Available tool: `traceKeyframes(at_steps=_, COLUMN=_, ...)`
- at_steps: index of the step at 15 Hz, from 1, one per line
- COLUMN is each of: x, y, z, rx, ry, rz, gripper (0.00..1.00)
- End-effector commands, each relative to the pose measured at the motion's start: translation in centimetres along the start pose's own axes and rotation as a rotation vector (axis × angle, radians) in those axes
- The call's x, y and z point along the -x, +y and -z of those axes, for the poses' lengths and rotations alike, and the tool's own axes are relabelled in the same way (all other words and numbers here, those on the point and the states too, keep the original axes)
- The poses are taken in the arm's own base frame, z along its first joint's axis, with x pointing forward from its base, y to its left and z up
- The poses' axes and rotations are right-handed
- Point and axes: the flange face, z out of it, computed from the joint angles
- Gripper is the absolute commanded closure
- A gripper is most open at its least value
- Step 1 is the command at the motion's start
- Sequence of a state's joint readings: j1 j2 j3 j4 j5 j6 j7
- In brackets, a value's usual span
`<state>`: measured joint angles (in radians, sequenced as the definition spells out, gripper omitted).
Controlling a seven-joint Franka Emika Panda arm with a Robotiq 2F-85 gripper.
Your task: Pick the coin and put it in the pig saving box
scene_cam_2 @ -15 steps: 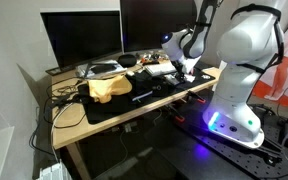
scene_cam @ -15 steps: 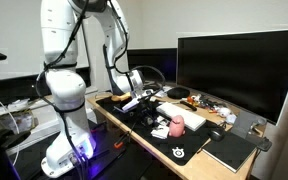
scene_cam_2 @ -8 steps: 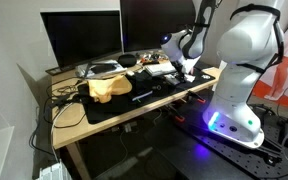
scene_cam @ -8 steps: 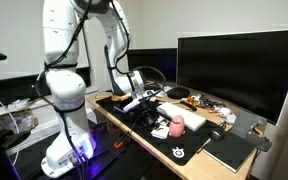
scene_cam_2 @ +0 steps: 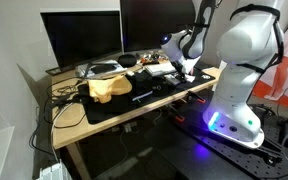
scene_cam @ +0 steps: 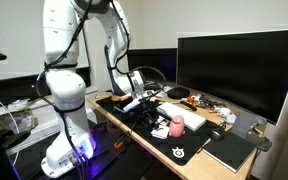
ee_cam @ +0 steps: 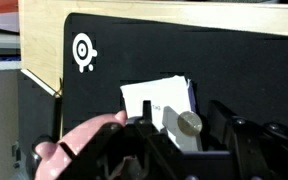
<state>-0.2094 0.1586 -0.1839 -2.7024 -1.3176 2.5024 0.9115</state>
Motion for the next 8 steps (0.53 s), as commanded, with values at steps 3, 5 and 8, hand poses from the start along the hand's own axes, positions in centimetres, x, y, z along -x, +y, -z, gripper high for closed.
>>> traceKeyframes(at_steps=3, x=-0.16, y=-0.04, z=-0.34, rx=0.033, ry=0.000, rz=-0.011, gripper=0.47)
traceKeyframes(at_steps=5, x=-0.18, y=-0.08, z=-0.33, rx=0.033, ry=0.000, rz=-0.009, gripper=0.49)
traceKeyframes(at_steps=8, x=-0.22, y=-0.09, z=-0.28, rx=0.033, ry=0.001, rz=-0.008, gripper=0.52)
